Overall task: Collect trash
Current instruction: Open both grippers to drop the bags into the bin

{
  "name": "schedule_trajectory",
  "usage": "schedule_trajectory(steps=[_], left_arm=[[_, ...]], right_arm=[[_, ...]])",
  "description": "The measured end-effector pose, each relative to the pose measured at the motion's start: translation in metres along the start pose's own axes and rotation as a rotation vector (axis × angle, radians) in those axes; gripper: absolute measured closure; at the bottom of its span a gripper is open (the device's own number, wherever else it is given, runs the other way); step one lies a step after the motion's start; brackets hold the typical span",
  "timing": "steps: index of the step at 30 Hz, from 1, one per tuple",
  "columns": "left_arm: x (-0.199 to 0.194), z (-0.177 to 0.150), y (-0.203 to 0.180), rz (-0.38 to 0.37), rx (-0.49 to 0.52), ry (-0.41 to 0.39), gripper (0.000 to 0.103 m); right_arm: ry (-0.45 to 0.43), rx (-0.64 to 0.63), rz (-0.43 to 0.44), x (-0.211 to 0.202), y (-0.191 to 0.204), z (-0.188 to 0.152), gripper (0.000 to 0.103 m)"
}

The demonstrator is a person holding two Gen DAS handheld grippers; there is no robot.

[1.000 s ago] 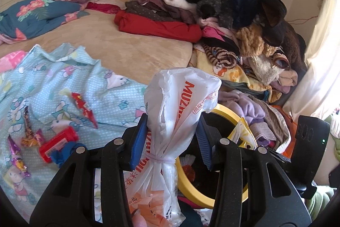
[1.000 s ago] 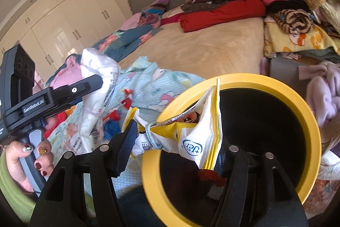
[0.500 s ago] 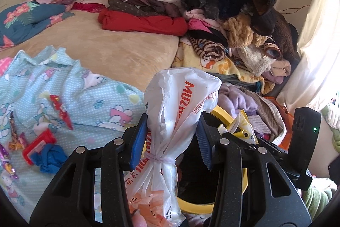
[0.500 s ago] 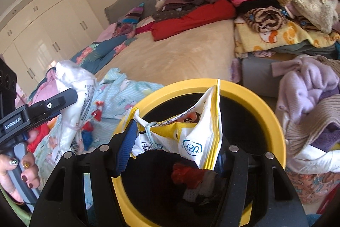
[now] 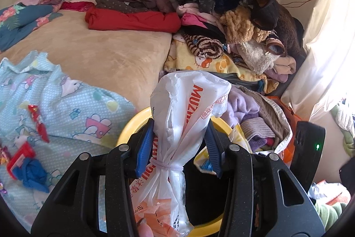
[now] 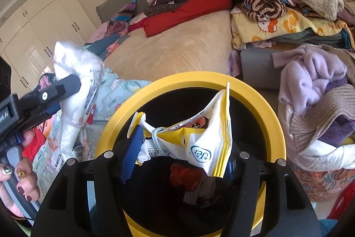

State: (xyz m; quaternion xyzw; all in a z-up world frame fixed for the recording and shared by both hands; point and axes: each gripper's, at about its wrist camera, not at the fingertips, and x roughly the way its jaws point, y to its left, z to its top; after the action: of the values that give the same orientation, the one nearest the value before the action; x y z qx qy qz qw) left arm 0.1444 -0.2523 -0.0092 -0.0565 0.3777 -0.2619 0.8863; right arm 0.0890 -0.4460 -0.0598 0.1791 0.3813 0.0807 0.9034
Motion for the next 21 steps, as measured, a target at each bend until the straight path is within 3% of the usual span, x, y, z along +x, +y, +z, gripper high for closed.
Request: schedule_trajectory(steps=[14, 17, 21], left_arm=[[0.029, 0.012, 0.003, 0.011, -0.019, 0.033, 0.064], [0.03, 0.012, 0.004, 0.016, -0.02, 0.031, 0.056], [0.024, 0.01, 0.008, 0.023, -0.038, 0.018, 0.04]], right_arm=[[0.022, 0.038, 0.002, 0.008, -0.009, -0.001, 0.037], [0.003, 0.036, -0.004, 0.005, -0.009, -0.001, 0.025], [-0.002, 0.028, -0.016, 0.005, -0.007, -0.002, 0.021]])
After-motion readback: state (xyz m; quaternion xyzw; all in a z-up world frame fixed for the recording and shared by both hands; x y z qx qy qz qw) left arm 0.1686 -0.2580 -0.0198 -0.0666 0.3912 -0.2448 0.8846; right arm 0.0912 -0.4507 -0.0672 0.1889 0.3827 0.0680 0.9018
